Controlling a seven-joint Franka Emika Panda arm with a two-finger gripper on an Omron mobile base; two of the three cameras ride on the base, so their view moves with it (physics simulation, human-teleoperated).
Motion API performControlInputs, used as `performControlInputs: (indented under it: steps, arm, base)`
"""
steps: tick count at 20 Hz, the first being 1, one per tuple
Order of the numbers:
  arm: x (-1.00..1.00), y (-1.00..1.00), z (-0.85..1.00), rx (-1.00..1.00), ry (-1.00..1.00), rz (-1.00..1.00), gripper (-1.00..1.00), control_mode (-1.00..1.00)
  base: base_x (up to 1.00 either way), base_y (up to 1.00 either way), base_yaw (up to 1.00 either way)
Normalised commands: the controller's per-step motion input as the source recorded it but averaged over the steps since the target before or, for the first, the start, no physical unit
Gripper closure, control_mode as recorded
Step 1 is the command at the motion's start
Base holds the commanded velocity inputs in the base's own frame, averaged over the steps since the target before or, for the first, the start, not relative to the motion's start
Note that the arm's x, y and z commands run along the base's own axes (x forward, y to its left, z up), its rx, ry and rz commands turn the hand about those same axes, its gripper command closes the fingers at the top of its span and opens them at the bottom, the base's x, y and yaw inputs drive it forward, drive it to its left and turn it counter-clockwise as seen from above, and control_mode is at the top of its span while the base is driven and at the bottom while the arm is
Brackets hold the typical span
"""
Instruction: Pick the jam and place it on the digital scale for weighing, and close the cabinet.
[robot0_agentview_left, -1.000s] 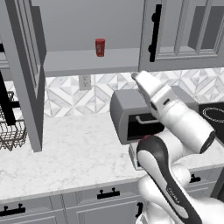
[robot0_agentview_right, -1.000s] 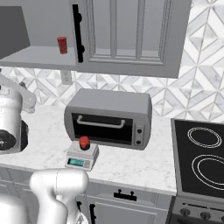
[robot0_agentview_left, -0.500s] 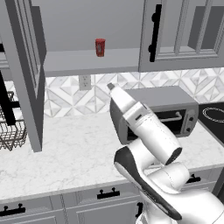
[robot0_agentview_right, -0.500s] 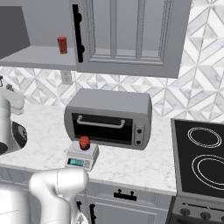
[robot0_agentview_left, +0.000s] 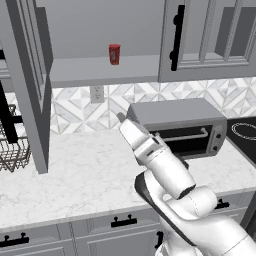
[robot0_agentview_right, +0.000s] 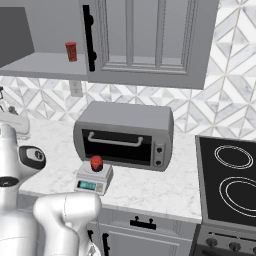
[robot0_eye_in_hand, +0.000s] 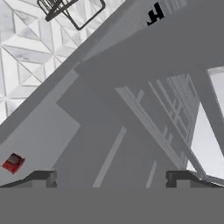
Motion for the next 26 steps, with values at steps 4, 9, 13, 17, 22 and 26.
performControlInputs:
  steps: [4, 9, 13, 17, 22, 26]
  arm:
    - [-0.19, 0.37, -0.21, 0.00, -0.14, 0.00, -1.00, -1.00]
    - [-0.19, 0.46, -0.22, 0.00, -0.12, 0.00, -1.00, -1.00]
    - [-0.31, 0.48, -0.35, 0.00, -0.05, 0.00, -1.00, -1.00]
    - [-0.62, 0.72, -0.10, 0.00, -0.06, 0.00, -1.00, -1.00]
    - [-0.89, 0.73, -0.04, 0.00, 0.00, 0.04, -1.00, -1.00]
    - [-0.80, 0.62, -0.09, 0.05, 0.08, 0.10, -1.00, -1.00]
  base:
    - [0.00, 0.00, 0.00]
    - [0.00, 0.00, 0.00]
    - [0.00, 0.00, 0.00]
    - [0.00, 0.00, 0.00]
    - [0.00, 0.00, 0.00]
    - [0.00, 0.00, 0.00]
